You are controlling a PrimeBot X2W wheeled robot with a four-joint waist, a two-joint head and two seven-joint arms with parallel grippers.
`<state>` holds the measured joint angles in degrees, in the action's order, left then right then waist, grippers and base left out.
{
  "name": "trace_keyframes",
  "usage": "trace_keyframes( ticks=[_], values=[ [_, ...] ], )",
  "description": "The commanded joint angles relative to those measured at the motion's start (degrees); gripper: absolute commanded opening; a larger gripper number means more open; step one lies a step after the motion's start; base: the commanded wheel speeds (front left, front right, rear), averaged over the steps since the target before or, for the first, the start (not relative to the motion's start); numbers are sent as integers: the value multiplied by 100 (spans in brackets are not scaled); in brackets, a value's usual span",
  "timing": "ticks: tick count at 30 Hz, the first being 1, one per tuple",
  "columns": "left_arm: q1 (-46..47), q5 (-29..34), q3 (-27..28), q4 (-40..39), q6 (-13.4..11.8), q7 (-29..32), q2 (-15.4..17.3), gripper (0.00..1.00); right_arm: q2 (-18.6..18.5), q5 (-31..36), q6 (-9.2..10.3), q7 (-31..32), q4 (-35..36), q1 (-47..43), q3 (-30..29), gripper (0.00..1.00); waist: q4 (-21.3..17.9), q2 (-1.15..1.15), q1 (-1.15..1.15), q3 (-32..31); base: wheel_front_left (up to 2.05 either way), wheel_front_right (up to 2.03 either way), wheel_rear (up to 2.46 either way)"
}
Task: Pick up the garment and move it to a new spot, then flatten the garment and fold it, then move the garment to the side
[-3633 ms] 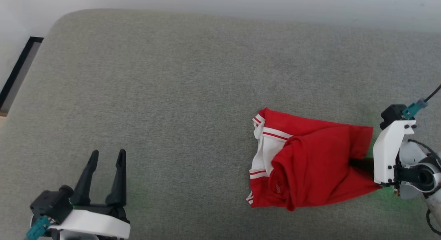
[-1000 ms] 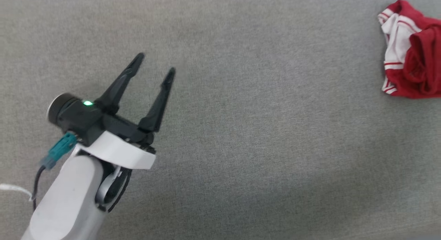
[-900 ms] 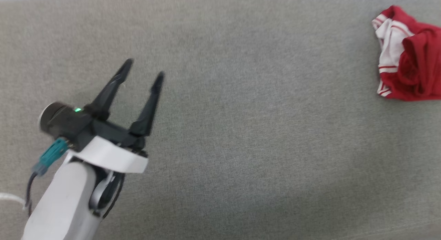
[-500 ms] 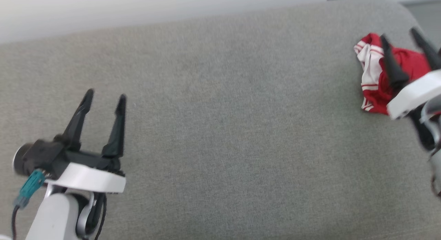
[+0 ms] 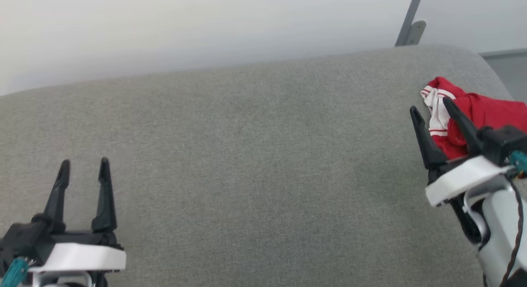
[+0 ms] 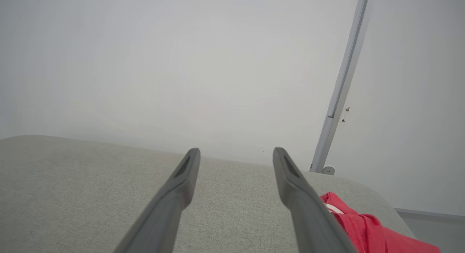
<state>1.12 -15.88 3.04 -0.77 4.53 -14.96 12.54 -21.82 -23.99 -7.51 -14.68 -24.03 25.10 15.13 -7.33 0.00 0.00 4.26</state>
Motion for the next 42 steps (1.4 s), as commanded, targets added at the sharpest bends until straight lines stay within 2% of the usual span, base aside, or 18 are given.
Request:
trace_keyframes(
  ticks=[1, 12, 20, 30, 42],
  values=[
    [-93, 99, 69, -41, -12, -28, -32, 100, 64, 56, 4, -50, 66, -137, -61, 100, 41, 0, 0, -68, 0, 0, 0],
    [-660, 296, 672, -217, 148, -28, -416, 100, 501, 759, 4, -48, 768, -1146, -685, 100, 135, 0, 0, -317, 0, 0, 0],
    [-1037, 323, 1119, -309, 246, -28, -577, 100, 689, 913, 4, -49, 1020, -1688, -1186, 100, 194, 0, 0, -436, 0, 0, 0],
    [-1346, 182, 1232, -272, 292, -28, -616, 100, 878, 990, 4, -50, 1188, -2105, -1503, 100, 246, 0, 0, -525, 0, 0, 0],
    [-1441, -23, 1065, -102, 295, -28, -432, 100, 1012, 1003, 4, -50, 1313, -2337, -1675, 100, 231, 0, 0, -528, 0, 0, 0]
  ],
)
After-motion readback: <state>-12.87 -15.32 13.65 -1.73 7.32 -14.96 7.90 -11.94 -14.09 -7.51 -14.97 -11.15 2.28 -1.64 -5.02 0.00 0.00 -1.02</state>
